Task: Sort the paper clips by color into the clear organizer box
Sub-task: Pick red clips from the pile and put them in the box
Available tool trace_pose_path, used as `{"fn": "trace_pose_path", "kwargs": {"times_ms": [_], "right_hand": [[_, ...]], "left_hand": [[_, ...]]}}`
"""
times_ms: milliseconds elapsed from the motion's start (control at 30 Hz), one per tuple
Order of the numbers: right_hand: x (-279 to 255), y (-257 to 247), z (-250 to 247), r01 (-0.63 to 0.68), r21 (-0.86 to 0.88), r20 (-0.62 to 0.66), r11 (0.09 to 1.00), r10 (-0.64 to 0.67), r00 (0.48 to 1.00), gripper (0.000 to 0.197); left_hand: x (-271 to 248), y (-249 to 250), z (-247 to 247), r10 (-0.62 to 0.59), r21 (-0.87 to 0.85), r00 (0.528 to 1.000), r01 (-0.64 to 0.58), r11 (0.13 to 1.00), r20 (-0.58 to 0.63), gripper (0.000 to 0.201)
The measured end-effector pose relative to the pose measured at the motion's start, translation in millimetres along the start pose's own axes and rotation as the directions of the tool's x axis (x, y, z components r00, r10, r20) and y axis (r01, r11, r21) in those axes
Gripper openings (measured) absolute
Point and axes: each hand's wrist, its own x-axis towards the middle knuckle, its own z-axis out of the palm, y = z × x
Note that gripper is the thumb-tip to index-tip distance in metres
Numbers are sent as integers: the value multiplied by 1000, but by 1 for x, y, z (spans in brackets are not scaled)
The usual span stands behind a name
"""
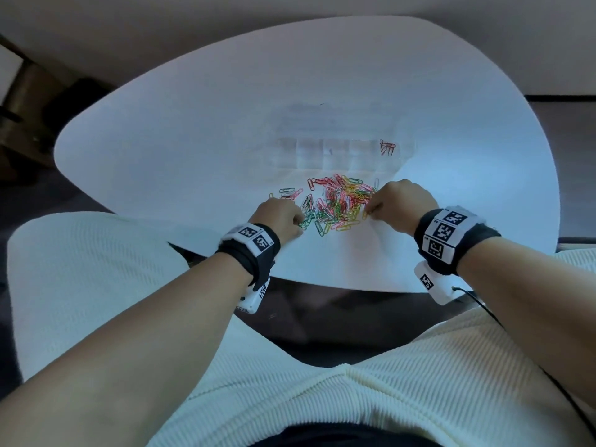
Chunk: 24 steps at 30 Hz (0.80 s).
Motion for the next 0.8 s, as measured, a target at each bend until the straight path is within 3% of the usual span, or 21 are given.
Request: {"fn": "trace_pose_path", "kwargs": {"times_ms": [367, 500, 633, 800], "right_hand": [[-2, 4, -2, -85, -46, -34, 995, 83, 996, 12], [-3, 4, -2, -100, -26, -22, 995, 100, 995, 10], [-4, 8, -1, -110, 88, 7, 990, 110, 994, 10], [-9, 17, -3, -127, 251, 31, 960, 123, 992, 12]], "left_hand": [[-5, -4, 4, -12, -20, 1000, 12, 1000, -27, 24], [-14, -6, 3, -111, -184, 988, 90, 979, -109, 29], [-21, -4, 1, -191, -445, 972, 113, 888, -134, 30], [-30, -1, -2, -193, -522, 973, 98, 847, -130, 21]]}}
